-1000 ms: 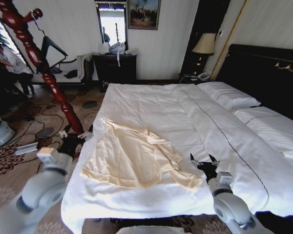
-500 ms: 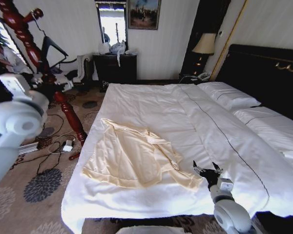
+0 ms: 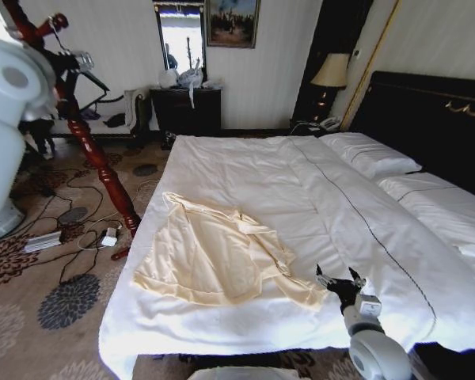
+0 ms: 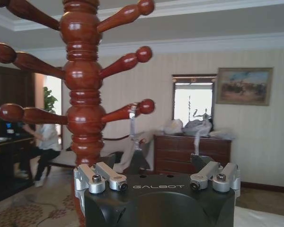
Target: Pick up the clothes from the bed and hang them on the clothes hanger.
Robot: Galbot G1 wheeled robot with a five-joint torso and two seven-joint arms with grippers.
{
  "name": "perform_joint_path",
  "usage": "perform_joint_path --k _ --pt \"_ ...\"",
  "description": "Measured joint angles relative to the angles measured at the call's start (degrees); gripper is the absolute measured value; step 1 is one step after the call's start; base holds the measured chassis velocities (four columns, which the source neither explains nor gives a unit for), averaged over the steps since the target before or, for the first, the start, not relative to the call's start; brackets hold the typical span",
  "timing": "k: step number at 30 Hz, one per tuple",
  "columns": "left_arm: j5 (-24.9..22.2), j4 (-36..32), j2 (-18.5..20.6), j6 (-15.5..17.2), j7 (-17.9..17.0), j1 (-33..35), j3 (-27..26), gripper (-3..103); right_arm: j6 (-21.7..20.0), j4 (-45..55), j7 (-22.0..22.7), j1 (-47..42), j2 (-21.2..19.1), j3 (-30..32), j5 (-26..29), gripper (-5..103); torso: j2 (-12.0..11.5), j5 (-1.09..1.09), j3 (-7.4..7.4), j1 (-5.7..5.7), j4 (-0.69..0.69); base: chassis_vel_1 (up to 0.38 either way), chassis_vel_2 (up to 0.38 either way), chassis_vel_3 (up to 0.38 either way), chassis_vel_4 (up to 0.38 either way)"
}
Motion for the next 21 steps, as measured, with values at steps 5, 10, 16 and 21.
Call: perform_joint_path --k 5,10,16,21 --pt "-0.1 8.8 -1.8 0.0 1.3 -3.1 4.5 89 0.3 0.3 0.0 -0.4 0.1 0.2 0.0 100 0.0 -0.03 0.0 0.0 -0.02 0.0 0.0 0.0 0.0" --pt "0.1 13.5 -2.8 0.0 1.8 -2.6 5.7 86 0.6 0.3 0.0 -0.7 0.3 0.3 -0.3 100 0.0 -0.06 0.01 0.0 0.01 0.0 0.0 0.0 0.0" --pt "1.2 14.4 -3.4 -0.2 1.8 -1.4 5.3 78 0.8 0.5 -0.2 -1.0 1.0 0.2 -0.8 100 0.0 -0.02 0.01 0.0 -0.02 0.0 0.0 0.0 0.0" --pt "1.0 15.6 -3.8 -0.3 1.4 -1.1 5.1 76 0.9 0.5 -0.2 -1.0 1.2 0.1 -0.9 100 0.0 -0.04 0.01 0.0 0.0 0.0 0.0 0.0 0.0"
